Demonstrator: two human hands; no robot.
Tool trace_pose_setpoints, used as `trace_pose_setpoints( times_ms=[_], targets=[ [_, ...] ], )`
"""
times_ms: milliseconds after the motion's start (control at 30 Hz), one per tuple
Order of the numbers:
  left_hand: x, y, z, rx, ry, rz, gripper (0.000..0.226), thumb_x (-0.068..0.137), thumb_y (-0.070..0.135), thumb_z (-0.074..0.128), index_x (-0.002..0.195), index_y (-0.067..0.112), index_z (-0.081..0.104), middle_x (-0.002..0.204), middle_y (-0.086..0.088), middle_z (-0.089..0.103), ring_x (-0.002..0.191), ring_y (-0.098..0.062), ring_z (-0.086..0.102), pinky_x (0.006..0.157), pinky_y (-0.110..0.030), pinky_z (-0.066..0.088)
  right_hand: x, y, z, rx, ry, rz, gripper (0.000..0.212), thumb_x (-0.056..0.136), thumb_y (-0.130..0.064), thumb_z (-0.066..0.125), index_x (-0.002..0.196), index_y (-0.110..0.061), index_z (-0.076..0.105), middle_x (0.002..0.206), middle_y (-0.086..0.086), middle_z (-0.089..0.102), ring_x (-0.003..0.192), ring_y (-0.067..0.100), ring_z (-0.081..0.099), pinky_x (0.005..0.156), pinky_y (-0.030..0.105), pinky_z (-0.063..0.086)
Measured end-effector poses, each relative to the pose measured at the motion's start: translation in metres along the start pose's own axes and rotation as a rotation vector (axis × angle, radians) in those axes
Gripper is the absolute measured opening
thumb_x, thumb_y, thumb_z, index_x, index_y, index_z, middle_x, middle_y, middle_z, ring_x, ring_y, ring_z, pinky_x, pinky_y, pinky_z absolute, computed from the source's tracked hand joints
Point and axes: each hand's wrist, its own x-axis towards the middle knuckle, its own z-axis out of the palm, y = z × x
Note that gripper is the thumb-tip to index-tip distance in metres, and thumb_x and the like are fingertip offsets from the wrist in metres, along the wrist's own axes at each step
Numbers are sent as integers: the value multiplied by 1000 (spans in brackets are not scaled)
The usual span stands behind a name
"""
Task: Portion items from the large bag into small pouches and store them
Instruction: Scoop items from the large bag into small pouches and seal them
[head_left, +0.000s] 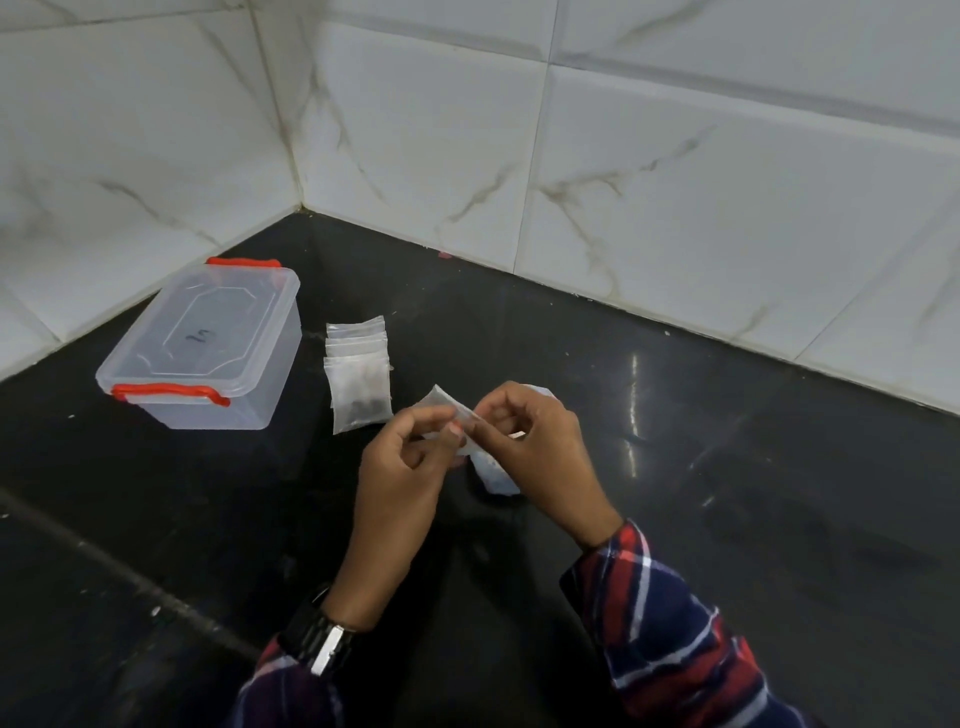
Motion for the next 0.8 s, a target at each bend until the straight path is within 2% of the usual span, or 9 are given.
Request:
trace_pose_setpoints(
  times_ms=[67, 133, 233, 367, 533, 667, 800],
  targets=[
    [-1, -1, 4, -111, 22, -34, 13, 90, 11, 60, 99, 7, 67, 92, -9, 72, 90, -21, 71, 79, -29, 57, -5, 1, 6, 32, -14, -25, 10, 83, -16, 73, 78, -13, 65, 73, -6, 65, 70, 4, 66, 65, 17, 53],
    [-1, -1, 4, -177, 37, -45, 14, 88, 11, 61, 99, 4, 66, 91, -12, 72, 88, -22, 71, 76, -26, 57, -7, 1, 6, 60, -29, -14, 10, 83, -19, 72, 82, -12, 66, 79, -2, 69, 75, 9, 69, 69, 22, 56],
    [-1, 1, 3, -244, 46, -67, 13, 87, 9, 62, 98, 2, 66, 88, -13, 73, 84, -21, 72, 70, -21, 56, -9, -1, 2, 90, -62, -14, 8, 84, -17, 71, 86, -10, 69, 79, -7, 69, 76, 4, 69, 69, 14, 52],
    [0, 2, 2, -269, 48, -72, 14, 88, 6, 61, 98, -3, 66, 87, -15, 73, 83, -23, 72, 70, -22, 57, -11, -4, -2, 125, -104, 0, 6, 85, -14, 70, 88, -9, 71, 80, -8, 72, 76, 2, 70, 70, 12, 51],
    [1, 1, 2, -244, 10, -69, 13, 90, 4, 58, 93, -5, 66, 89, -18, 73, 84, -28, 72, 75, -30, 59, -8, -6, -5, 158, -86, 14, 8, 84, -14, 69, 87, -7, 71, 77, 0, 74, 72, 8, 71, 69, 17, 55],
    [3, 3, 4, -171, -15, -39, 12, 90, 4, 58, 94, -3, 66, 87, -14, 73, 82, -23, 72, 71, -27, 59, -6, -8, -5, 100, -67, 1, 9, 85, -13, 69, 86, -4, 71, 71, -2, 72, 67, 7, 70, 64, 16, 55],
    [4, 6, 4, -61, -33, 13, 11, 90, 4, 57, 88, 7, 67, 77, 3, 74, 75, -12, 72, 62, -15, 54, -2, -10, -6, 36, -85, -10, 5, 86, -11, 69, 82, -8, 70, 66, -7, 69, 62, 3, 68, 60, 13, 52]
  ],
)
